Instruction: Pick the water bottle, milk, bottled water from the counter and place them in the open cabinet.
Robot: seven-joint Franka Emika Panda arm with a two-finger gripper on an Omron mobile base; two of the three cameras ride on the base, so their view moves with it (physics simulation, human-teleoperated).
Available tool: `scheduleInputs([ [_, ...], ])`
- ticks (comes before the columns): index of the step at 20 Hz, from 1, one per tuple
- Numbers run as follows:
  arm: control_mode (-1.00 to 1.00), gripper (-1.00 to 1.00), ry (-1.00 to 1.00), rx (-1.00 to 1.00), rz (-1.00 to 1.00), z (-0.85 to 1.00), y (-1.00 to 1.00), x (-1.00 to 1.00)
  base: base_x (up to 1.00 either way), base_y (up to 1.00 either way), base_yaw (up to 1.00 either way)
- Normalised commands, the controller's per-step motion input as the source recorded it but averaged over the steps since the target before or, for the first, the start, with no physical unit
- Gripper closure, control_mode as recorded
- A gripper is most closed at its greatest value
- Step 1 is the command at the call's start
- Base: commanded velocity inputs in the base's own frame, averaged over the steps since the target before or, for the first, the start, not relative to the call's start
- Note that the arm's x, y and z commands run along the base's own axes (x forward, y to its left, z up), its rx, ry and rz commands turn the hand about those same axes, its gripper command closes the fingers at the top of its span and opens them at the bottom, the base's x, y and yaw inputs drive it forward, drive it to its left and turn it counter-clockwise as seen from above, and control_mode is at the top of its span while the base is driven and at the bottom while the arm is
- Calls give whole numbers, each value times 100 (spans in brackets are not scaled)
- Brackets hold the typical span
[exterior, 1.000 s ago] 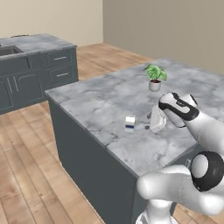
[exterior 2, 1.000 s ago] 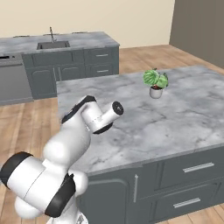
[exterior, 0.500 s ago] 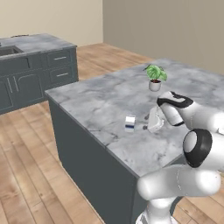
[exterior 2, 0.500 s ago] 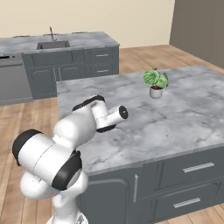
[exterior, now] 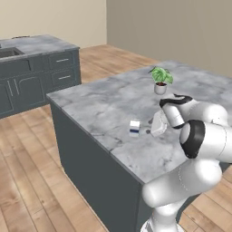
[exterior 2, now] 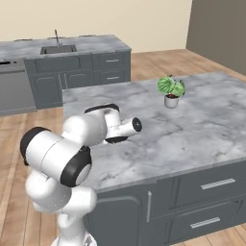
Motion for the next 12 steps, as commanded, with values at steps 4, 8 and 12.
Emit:
scheduleInputs([
  [4,-100,-100,-4,0,-5,-9,0,23,0,0,0],
  [8,-100,-100,-3,0,-3,-10,0,22,0,0,0],
  [12,-100,-100,-4,0,-2,-14,0,25,0,0,0],
])
